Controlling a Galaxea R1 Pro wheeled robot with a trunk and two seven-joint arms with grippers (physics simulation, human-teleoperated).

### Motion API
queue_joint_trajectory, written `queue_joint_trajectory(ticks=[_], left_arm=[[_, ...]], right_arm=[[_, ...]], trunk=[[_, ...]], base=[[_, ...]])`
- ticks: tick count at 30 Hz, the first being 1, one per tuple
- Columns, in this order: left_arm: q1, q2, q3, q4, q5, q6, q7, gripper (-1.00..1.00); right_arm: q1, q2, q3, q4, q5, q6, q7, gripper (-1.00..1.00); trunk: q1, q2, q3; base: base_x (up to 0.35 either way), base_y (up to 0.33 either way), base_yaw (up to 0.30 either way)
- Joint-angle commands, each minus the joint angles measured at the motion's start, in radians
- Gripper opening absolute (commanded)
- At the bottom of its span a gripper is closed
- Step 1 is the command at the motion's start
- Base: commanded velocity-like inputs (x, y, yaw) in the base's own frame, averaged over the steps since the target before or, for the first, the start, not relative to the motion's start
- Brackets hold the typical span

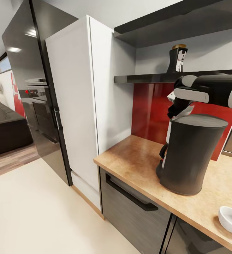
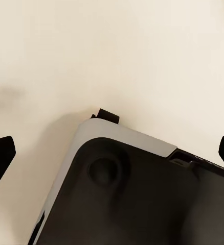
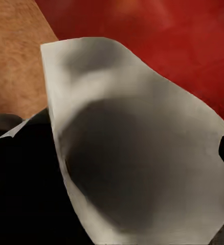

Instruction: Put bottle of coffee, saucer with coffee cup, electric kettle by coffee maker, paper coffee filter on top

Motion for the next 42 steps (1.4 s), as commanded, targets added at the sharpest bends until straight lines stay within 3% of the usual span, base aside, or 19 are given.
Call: queue_joint_trajectory(ticks=[1, 28, 34, 42], left_arm=[[0.000, 0.000, 0.000, -0.002, 0.006, -0.001, 0.000, 1.00], [0.000, 0.000, -0.001, -0.002, 0.006, -0.001, 0.000, 1.00], [0.000, 0.000, -0.001, -0.002, 0.006, -0.001, 0.000, 1.00], [0.000, 0.000, -0.001, -0.002, 0.006, -0.001, 0.000, 1.00]], right_arm=[[-0.002, 0.000, 0.003, -0.002, -0.011, -0.001, -0.010, 1.00], [-0.002, -0.001, -0.007, -0.002, -0.013, -0.003, -0.008, 1.00], [-0.002, -0.002, -0.066, 0.000, -0.013, -0.003, -0.008, 1.00], [-0.003, -0.006, -0.101, 0.001, -0.012, -0.005, -0.007, 1.00]], trunk=[[0.000, -0.001, -0.001], [0.000, -0.001, -0.001], [0.000, -0.001, -0.001], [0.000, -0.001, -0.001]], base=[[0.000, 0.000, 0.000], [0.000, 0.000, 0.000], [0.000, 0.000, 0.000], [0.000, 0.000, 0.000]])
